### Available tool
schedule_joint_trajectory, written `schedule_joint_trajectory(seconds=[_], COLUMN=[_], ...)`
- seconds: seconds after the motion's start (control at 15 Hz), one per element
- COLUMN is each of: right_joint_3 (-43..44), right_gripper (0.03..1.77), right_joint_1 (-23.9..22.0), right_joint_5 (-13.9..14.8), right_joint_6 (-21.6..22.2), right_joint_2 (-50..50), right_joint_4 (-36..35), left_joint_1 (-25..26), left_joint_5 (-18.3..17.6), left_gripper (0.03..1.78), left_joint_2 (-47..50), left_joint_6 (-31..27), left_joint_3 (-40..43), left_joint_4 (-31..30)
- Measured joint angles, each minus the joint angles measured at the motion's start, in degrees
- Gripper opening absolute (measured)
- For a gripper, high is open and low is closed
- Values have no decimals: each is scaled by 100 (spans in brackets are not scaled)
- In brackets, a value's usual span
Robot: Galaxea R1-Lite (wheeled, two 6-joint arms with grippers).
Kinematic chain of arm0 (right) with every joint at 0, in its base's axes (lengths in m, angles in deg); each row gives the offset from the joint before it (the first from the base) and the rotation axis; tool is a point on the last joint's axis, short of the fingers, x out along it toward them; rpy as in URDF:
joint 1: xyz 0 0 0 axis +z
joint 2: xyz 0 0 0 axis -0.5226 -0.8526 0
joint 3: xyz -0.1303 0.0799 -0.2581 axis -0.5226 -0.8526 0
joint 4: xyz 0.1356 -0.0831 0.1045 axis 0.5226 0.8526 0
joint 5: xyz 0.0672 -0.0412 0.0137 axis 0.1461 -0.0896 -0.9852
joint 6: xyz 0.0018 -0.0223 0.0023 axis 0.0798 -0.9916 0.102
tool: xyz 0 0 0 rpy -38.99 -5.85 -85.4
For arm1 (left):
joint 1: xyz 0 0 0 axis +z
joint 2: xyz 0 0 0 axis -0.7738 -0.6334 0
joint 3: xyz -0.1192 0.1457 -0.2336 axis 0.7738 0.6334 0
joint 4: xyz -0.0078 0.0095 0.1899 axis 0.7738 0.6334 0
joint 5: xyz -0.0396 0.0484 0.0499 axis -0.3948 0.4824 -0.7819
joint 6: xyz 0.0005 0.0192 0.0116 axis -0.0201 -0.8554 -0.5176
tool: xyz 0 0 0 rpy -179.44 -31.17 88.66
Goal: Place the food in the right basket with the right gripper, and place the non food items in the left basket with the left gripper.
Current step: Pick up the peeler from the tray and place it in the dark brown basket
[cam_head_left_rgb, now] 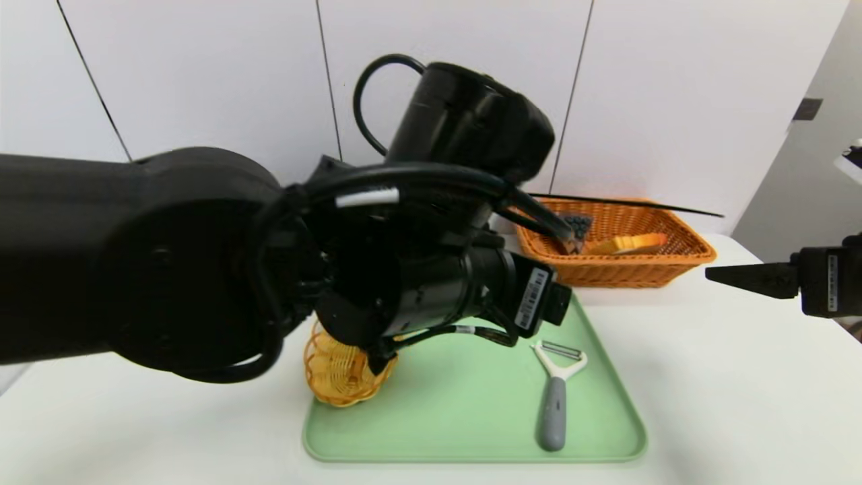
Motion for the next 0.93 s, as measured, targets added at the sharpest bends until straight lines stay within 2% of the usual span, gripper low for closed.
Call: schedule_joint_trajectory(seconds=[0.2, 0.47, 0.67, 0.93], right_joint_3=[328, 358, 286, 39], right_gripper=[170, 170, 170, 170], right_joint_1=[-191, -283, -289, -286], right_joint_5=[0, 13, 38, 52], right_joint_6=[-28, -95, -96, -95], right_joint_2=[-227, -323, -325, -249], right_joint_4=[383, 394, 385, 366], left_joint_1=[-269, -510, -622, -708], left_joint_5=[61, 66, 72, 49], left_gripper=[169, 169, 169, 169], left_joint_2=[-361, -811, -1146, -1590], left_joint_6=[16, 41, 165, 862], left_joint_3=[-57, -101, -501, -1832], left_joint_4=[-16, 135, 753, 2039])
